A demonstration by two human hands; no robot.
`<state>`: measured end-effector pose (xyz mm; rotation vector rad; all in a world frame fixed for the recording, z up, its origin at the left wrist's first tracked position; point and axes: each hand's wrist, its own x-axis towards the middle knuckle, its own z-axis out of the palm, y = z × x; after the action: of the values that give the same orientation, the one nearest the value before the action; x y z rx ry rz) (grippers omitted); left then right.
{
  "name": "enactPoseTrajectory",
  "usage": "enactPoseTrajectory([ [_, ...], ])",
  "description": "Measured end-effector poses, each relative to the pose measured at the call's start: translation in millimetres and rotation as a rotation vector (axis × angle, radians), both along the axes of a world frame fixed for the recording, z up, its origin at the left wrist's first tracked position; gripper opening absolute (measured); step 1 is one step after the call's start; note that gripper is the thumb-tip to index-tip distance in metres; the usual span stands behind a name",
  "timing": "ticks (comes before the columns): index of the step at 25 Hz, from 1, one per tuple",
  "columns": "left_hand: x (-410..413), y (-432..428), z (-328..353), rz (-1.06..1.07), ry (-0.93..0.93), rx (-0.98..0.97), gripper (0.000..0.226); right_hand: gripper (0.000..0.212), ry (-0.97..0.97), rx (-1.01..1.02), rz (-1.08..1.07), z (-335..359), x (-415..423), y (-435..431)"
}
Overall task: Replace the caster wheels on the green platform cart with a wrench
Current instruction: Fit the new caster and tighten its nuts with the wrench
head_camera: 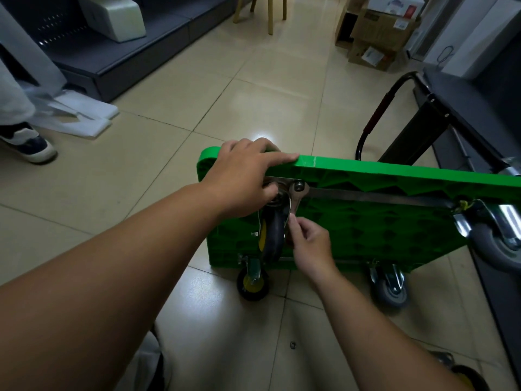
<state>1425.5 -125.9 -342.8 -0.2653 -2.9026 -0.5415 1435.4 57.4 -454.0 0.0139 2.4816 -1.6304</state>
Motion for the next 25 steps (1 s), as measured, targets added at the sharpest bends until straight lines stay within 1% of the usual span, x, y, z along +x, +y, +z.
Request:
enactPoseTrajectory([
  [2, 1, 0, 1, -0.007, -0.012, 0.001, 0.062, 0.030, -0.039, -0.127, -0.087, -2, 8, 9],
  [3, 2, -1, 1, -0.012, -0.017, 0.004, 0.062, 0.028, -0.070, -0.123, -0.106, -6, 14, 21],
  [4, 2, -2, 1, -0.016, -0.022, 0.009, 0.062, 0.027, -0.091, -0.028, -0.086, -12, 20, 37],
  [5, 1, -3, 1, -0.020, -0.027, 0.015, 0.062, 0.028, -0.097, 0.179, -0.010, -23, 26, 59],
  [7, 2, -3, 1, -0.024, -0.026, 0.019, 0.063, 0.033, -0.121, 0.776, 0.240, -36, 34, 105],
  [8, 2, -3, 1, -0.026, -0.026, 0.018, 0.063, 0.031, -0.121, 1.023, 0.348, -33, 37, 122],
  [9, 2, -3, 1, -0.029, -0.025, 0.016, 0.062, 0.029, -0.075, 1.170, 0.412, -23, 34, 132],
  [10, 3, -3, 2, -0.029, -0.024, 0.013, 0.062, 0.027, 0.008, 1.214, 0.446, -8, 28, 137],
  [11, 3, -3, 2, -0.031, -0.025, 0.011, 0.063, 0.023, 0.133, 1.173, 0.453, 12, 20, 136],
  [12, 3, -3, 2, -0.032, -0.028, 0.010, 0.063, 0.021, 0.290, 1.091, 0.432, 33, 13, 131],
  [14, 3, -3, 2, -0.029, -0.030, 0.006, 0.062, 0.020, 0.630, 0.974, 0.348, 80, -2, 113],
  [16, 2, -2, 2, -0.030, -0.034, 0.004, 0.063, 0.017, 0.879, 1.006, 0.368, 123, -19, 93],
  [17, 2, -2, 2, -0.030, -0.033, 0.005, 0.063, 0.016, 0.955, 1.050, 0.402, 139, -26, 82],
  [19, 2, -3, 1, -0.028, -0.030, 0.007, 0.063, 0.018, 1.033, 1.148, 0.449, 157, -37, 65],
  [22, 1, -3, 1, -0.032, -0.027, 0.005, 0.062, 0.022, 1.097, 1.296, 0.439, 155, -44, 55],
  [25, 1, -4, 1, -0.029, -0.026, 0.007, 0.062, 0.023, 1.112, 1.355, 0.458, 148, -44, 55],
])
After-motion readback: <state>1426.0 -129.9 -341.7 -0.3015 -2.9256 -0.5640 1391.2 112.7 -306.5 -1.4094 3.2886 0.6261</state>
